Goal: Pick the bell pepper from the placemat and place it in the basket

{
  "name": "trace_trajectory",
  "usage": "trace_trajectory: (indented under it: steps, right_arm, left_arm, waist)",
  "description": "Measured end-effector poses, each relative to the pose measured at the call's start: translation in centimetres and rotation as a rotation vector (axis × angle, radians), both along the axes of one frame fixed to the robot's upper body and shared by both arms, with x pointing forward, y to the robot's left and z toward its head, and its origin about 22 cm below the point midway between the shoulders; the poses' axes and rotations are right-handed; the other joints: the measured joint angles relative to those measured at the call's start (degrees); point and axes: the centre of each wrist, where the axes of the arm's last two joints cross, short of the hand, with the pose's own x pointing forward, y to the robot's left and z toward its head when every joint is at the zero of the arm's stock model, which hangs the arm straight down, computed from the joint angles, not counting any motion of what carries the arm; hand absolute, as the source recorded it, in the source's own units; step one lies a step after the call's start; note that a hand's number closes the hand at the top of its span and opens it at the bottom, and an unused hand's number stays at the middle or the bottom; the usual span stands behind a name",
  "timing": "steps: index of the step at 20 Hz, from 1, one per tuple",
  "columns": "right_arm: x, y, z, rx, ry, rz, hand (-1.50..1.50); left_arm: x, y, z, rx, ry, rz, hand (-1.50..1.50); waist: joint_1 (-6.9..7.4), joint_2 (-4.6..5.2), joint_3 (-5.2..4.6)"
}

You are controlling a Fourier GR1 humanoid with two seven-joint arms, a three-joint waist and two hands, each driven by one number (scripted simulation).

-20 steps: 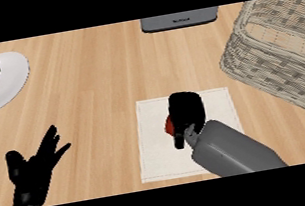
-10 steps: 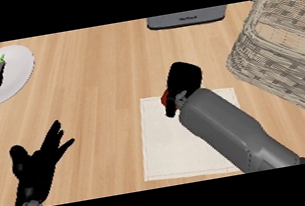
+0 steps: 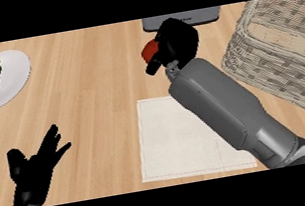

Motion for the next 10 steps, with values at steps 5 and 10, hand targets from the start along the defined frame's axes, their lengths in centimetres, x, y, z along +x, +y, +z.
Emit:
trace_trajectory:
  steps: [5,10]
  right_arm:
    - [0.4,0.3,5.1,0.071,-0.311,-0.044,1.50]
    - [1.2,-1.3,9.9,0.076,-0.467,-0.150,1.50]
  left_arm:
    - [-0.5,0.4,-0.2,0.001,0.007,0.022,0.00]
    - [-0.9,0.5,-0.3,0.005,0.004,0.030,0.00]
  waist:
    - [-1.08,-0.47,-0.07]
    - [-1.61,-0.62,-0.14]
